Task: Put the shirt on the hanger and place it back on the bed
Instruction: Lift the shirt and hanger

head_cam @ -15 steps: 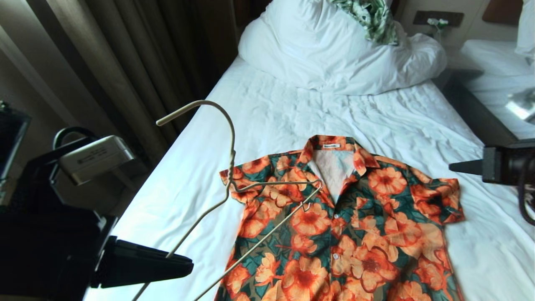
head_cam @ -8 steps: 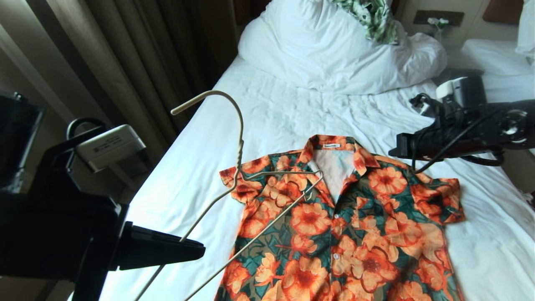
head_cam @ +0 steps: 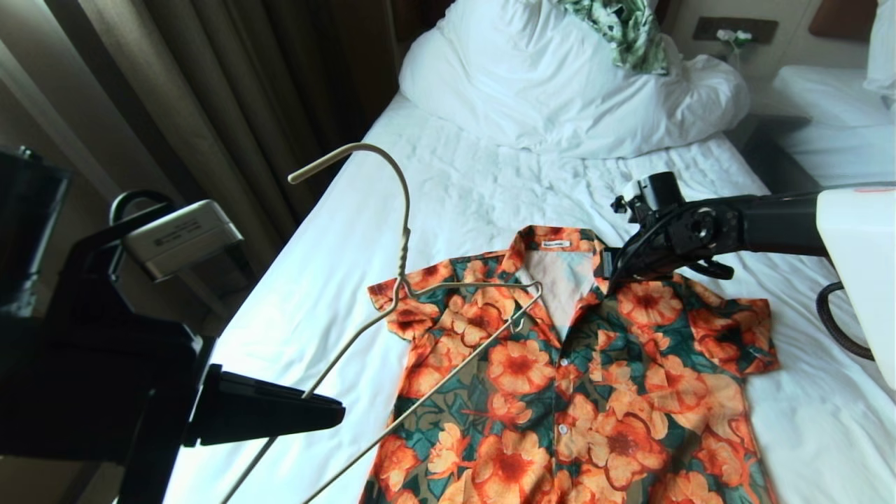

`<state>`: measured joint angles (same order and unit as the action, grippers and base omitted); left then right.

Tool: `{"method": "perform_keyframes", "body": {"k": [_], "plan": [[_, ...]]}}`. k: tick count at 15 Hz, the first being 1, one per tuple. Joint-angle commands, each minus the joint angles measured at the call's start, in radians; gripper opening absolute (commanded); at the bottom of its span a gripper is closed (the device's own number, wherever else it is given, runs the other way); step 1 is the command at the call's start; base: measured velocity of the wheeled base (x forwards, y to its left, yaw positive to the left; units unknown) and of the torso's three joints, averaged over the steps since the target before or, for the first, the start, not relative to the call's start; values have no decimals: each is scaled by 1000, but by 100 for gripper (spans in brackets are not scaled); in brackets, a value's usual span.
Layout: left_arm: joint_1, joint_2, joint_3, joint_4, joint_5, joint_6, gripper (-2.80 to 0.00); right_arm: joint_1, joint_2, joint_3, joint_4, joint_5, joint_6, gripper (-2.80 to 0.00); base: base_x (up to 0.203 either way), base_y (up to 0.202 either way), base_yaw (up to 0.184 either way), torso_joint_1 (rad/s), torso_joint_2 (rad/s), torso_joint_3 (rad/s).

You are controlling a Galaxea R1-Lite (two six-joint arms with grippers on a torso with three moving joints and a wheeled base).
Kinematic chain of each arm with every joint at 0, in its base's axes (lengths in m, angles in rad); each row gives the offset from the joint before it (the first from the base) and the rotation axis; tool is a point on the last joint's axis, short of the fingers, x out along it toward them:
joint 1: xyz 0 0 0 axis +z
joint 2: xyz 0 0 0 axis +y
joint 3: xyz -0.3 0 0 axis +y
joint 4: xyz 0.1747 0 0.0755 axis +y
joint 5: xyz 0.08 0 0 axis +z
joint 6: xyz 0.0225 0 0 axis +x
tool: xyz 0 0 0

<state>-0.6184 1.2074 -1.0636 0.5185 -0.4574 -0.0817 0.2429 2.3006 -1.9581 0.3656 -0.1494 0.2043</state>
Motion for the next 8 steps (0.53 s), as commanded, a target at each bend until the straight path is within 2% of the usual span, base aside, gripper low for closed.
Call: {"method": "perform_keyframes", "body": {"k": [1, 8], "plan": [[2, 1, 3, 3, -3, -2, -280, 7, 42, -9, -33, -35, 2, 0, 0, 0, 0, 0, 0, 0], [11, -14, 16, 3, -4, -3, -280, 11, 101, -10, -186, -56, -3, 0, 0, 0, 0, 0, 0, 0]]}}
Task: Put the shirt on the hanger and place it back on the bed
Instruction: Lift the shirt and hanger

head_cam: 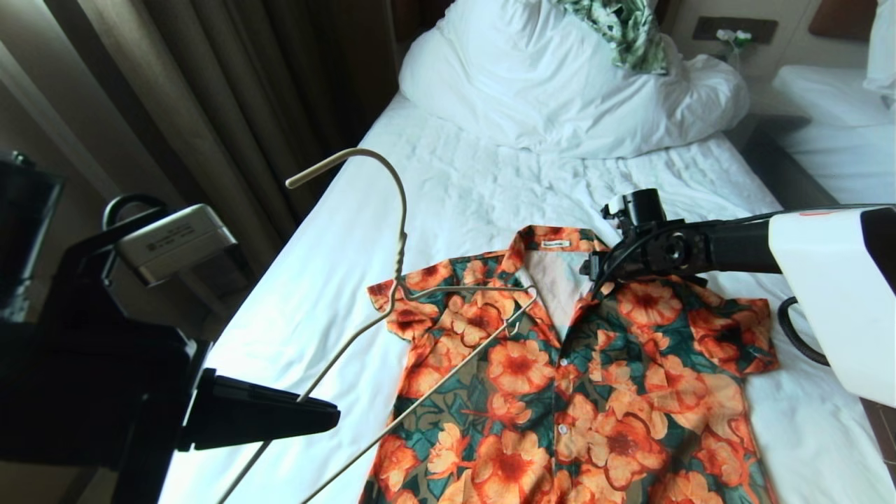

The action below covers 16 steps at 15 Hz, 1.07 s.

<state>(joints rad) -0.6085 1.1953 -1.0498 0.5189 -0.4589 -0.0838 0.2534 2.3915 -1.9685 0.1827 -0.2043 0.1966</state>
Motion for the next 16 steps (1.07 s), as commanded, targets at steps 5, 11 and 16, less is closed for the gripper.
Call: {"method": "perform_keyframes", "body": {"k": [5, 11, 16], "plan": [[5, -11, 10, 0, -3, 2, -280, 1, 26, -3, -22, -11, -52, -280, 0, 0, 0, 0, 0, 0], [7, -22, 24, 0, -9, 4, -280, -8, -31, 8, -16, -23, -46, -280, 0, 0, 0, 0, 0, 0], [13, -23, 25, -3, 1, 4, -280, -8, -195, 117, 24, -17, -42, -280, 0, 0, 0, 0, 0, 0]]}}
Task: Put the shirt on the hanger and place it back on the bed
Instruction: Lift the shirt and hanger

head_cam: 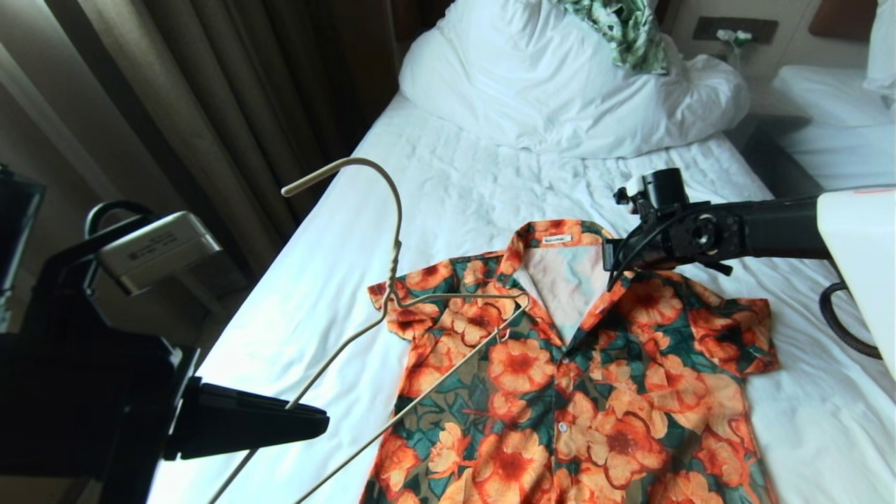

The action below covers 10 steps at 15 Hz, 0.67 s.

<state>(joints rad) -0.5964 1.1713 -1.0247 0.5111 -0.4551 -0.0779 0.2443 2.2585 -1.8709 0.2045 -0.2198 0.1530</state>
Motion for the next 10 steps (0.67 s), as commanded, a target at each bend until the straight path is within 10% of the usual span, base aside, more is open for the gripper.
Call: {"method": "perform_keyframes", "body": {"k": [1, 10], "plan": [[1, 6, 0, -5, -2, -2, -280, 3, -113, 78, 2, 1, 2, -280, 0, 0, 0, 0, 0, 0], [-54, 186, -3, -217, 27, -28, -280, 91, -514, 440, -86, 77, -10, -280, 0, 0, 0, 0, 0, 0]]}}
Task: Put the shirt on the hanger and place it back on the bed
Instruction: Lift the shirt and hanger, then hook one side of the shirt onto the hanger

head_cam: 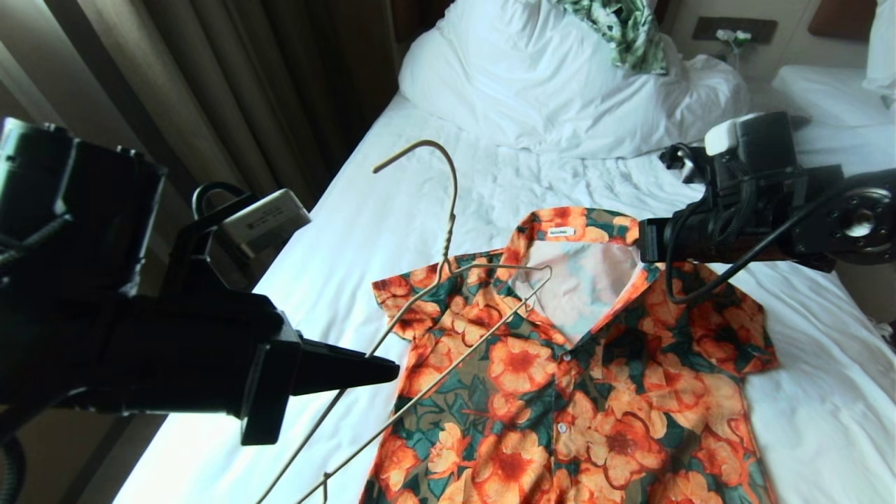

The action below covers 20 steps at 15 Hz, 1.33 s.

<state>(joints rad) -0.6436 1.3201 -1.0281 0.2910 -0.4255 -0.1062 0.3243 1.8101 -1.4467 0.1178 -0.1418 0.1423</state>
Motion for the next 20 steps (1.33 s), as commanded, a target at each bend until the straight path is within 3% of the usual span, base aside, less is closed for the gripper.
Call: {"method": "perform_keyframes", "body": {"k": [1, 10, 13, 15, 16, 20], "plan": [[-13, 54, -2, -21, -2, -5, -280, 33, -91, 23, -2, 0, -1, -280, 0, 0, 0, 0, 0, 0], [-126, 140, -9, -161, -2, -50, -280, 144, -173, 70, -7, 0, -31, -280, 0, 0, 0, 0, 0, 0], [-159, 134, -7, -164, -5, -69, -280, 176, -191, 71, -8, 5, -101, -280, 0, 0, 0, 0, 0, 0], [-157, 142, -10, -166, -7, -70, -280, 177, -192, 70, -38, 29, -227, -280, 0, 0, 0, 0, 0, 0], [-158, 143, -13, -165, -9, -71, -280, 186, -197, 70, -63, 45, -253, -280, 0, 0, 0, 0, 0, 0], [-154, 140, -4, -204, -10, -76, -280, 231, -260, 93, -47, 51, -263, -280, 0, 0, 0, 0, 0, 0]]}}
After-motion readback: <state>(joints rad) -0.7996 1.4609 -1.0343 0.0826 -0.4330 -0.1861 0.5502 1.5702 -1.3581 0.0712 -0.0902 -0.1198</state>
